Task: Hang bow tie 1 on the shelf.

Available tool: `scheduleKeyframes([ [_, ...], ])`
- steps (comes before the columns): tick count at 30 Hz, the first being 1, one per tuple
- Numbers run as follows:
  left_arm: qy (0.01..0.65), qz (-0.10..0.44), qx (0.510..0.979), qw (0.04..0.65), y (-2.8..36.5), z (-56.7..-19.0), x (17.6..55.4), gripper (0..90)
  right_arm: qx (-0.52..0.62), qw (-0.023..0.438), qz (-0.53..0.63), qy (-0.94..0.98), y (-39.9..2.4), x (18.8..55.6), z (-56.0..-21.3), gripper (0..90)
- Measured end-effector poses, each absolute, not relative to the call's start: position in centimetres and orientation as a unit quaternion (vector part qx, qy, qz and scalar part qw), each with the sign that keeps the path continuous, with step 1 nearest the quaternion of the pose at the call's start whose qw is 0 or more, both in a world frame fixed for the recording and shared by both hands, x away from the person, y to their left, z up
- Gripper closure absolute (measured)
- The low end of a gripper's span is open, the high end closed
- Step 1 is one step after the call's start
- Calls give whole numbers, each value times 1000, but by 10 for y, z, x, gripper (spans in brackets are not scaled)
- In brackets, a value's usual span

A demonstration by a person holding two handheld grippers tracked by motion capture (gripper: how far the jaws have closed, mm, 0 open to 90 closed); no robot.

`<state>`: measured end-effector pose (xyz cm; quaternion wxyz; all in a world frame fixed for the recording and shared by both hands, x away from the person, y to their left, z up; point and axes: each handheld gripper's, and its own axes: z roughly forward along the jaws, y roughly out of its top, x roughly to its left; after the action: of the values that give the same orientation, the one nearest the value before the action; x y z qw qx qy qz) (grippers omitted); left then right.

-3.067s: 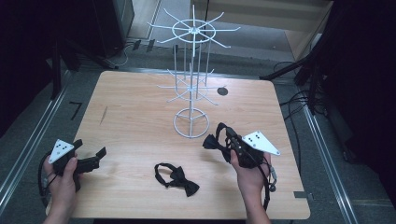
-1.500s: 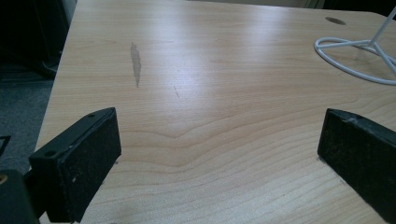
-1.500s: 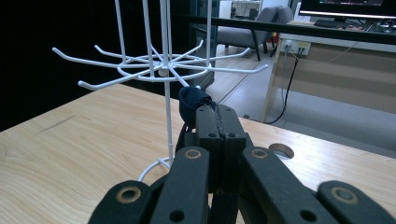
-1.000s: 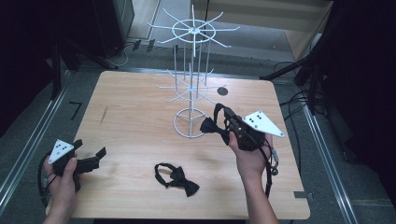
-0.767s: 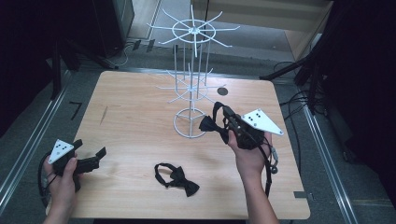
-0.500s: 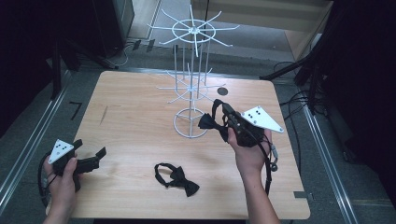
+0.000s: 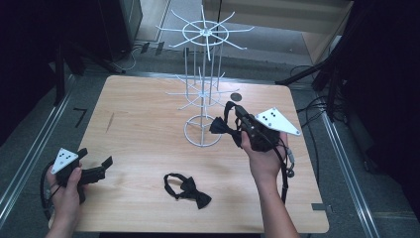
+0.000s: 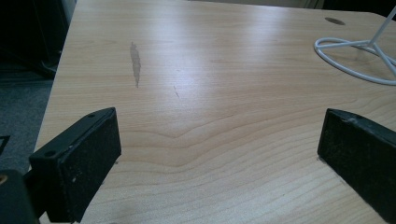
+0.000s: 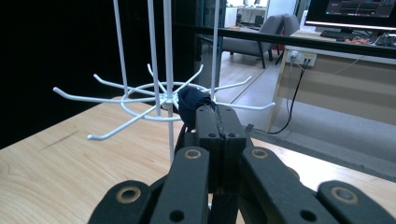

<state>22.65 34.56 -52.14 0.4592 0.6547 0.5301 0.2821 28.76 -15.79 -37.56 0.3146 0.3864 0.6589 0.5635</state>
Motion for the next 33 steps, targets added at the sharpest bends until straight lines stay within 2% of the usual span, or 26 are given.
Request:
scheduleKeyframes([
  [24, 531, 280, 653, 462, 346, -522, 227, 0, 414, 266, 569, 659, -158, 321, -381, 900],
  [25, 531, 280, 653, 462, 346, -522, 227, 0, 416, 250, 577, 657, -160, 325, -383, 900],
  [33, 530, 280, 654, 462, 346, -522, 227, 0, 418, 221, 590, 655, -164, 331, -386, 900],
])
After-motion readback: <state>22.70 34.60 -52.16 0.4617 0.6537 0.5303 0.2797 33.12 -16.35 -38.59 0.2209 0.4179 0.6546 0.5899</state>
